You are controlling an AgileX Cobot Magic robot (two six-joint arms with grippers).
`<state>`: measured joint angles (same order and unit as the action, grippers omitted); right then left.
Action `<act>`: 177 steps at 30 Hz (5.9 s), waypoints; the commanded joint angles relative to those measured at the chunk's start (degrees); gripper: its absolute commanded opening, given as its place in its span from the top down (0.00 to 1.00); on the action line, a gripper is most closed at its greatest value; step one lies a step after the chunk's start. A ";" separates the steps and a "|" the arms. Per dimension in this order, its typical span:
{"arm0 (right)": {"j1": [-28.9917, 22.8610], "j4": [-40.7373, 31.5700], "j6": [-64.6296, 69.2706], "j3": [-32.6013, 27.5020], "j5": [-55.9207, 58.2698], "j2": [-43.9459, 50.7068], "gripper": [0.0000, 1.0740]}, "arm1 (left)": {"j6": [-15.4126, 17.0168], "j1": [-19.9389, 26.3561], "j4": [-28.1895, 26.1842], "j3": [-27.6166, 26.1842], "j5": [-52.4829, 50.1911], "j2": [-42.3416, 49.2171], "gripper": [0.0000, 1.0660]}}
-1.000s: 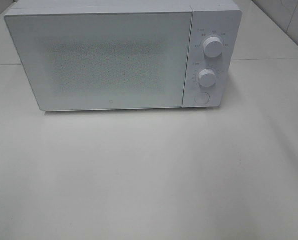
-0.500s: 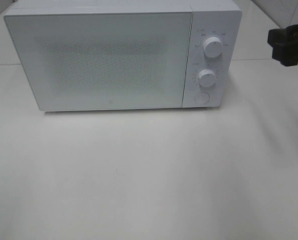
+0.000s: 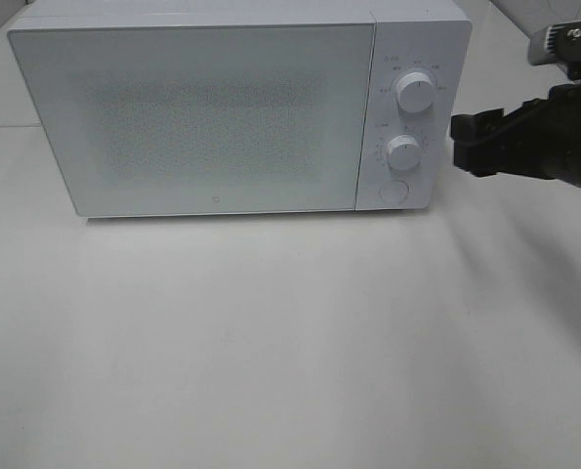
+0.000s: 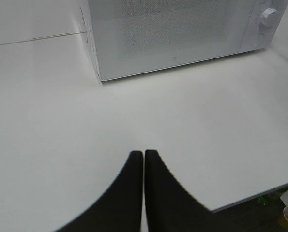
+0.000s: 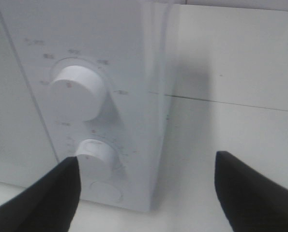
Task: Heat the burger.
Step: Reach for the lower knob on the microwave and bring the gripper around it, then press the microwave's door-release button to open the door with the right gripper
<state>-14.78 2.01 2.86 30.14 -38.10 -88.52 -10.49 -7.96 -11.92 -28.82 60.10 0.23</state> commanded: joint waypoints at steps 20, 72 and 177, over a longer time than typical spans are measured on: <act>-13.69 -17.25 -9.80 1.95 -17.76 -14.04 0.35 | -0.17 0.00 -0.63 0.17 -0.63 1.15 1.00; -13.69 -20.23 -10.66 9.00 -31.11 -26.81 0.35 | -0.17 0.00 -0.63 0.17 -0.63 1.15 1.00; -13.69 -22.23 70.47 9.17 -40.39 -30.02 0.31 | -0.17 0.00 -0.63 0.17 -0.63 1.15 1.00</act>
<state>-28.65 -21.08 74.37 38.90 -69.16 -118.77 -10.49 -7.96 -11.97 -28.82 60.05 0.23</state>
